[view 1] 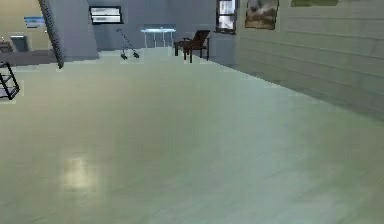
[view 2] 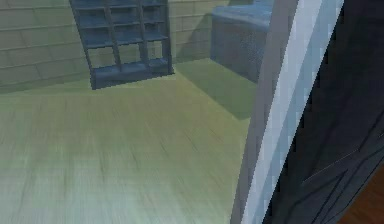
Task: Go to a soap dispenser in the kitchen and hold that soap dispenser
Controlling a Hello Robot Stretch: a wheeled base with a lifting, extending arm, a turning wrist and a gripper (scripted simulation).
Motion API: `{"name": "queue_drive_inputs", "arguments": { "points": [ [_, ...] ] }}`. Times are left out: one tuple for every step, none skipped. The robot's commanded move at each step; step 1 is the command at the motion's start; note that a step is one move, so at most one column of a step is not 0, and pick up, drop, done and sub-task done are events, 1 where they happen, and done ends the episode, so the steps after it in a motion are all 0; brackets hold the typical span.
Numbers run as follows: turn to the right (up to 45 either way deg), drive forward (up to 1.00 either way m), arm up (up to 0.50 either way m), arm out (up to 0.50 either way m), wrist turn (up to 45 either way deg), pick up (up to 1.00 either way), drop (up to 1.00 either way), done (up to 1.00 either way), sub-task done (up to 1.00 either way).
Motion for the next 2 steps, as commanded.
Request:
{"name": "queue_drive_inputs", "arguments": {
  "points": [
    [-9.0, 0.0, 0.0, 0.0, 0.0, 0.0, 0.0, 0.0, 0.0],
    [0.0, 0.1, 0.0, 0.0, 0.0, 0.0, 0.0, 0.0, 0.0]
  ]
}}
